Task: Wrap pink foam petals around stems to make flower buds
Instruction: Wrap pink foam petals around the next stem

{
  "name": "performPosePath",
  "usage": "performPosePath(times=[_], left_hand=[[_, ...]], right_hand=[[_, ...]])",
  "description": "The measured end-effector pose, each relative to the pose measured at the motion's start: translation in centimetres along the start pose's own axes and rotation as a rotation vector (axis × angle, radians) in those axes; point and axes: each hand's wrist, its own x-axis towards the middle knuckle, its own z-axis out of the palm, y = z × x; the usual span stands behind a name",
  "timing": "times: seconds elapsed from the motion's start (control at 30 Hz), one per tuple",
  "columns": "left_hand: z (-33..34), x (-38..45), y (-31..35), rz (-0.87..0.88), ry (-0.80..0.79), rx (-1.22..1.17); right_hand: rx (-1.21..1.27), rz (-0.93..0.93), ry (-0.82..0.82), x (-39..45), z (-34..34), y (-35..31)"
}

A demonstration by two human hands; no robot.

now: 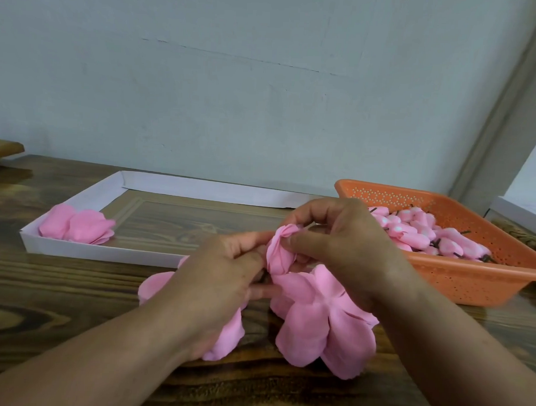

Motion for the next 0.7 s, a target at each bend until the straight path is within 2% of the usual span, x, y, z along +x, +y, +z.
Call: performPosePath(times=[0.37,0.53,0.7], left_hand=[[0.18,-0.33,0.13,0.067,-0.126,-0.003],[0.26,-0.23,-0.22,0.091,-0.063,0.066],[0.01,0.06,-0.15,0.037,-0.011,-0.046]], right_hand=[[0.081,0.041,0.000,0.16,-0.18,0.21],[0.066,0.063,0.000,0.24,0.39,0.60],[0.099,0.064,-0.023,0.29,0.05,0.58]])
